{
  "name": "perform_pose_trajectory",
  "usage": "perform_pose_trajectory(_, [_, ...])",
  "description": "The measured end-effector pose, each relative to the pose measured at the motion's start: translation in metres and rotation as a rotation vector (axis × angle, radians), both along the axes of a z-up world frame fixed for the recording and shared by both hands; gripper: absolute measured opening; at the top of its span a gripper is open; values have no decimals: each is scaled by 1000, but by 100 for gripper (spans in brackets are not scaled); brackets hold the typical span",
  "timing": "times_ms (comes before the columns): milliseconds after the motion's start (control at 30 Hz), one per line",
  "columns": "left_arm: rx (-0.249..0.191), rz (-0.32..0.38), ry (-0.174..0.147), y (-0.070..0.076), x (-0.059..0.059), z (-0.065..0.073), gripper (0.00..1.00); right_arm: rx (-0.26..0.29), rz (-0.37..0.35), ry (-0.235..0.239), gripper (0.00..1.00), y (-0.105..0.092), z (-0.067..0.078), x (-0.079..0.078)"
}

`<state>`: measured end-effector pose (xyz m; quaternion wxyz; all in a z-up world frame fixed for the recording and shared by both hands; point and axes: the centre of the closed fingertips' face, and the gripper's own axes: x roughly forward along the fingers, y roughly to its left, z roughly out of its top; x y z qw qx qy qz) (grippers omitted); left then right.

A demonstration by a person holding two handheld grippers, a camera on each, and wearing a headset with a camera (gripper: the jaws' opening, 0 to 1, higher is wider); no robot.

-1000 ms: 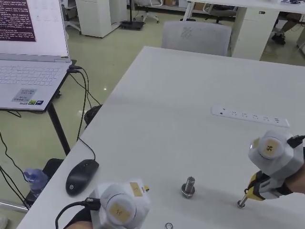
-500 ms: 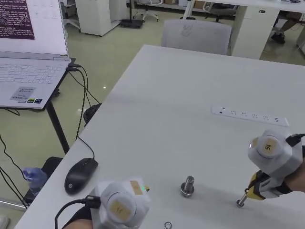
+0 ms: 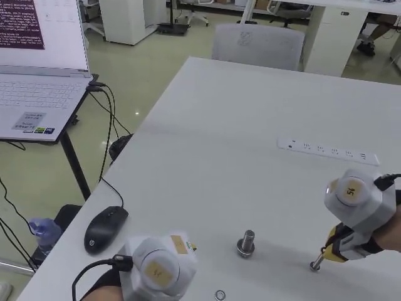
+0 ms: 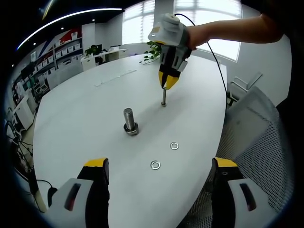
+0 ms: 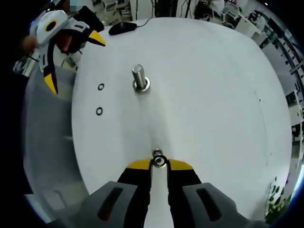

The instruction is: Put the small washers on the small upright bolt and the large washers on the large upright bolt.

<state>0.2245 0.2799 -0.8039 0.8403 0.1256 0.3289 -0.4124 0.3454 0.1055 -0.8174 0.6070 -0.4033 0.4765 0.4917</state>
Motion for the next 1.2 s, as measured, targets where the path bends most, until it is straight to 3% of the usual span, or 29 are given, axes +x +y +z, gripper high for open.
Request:
perform_pose_trajectory(667, [-3,5,3,1,-4,-2,88,-11,12,6,13,3,-9,-6])
perform_pose_trajectory(1200, [2,0,0,1,-7,0,88,-23,31,10,13,3,-32,-5])
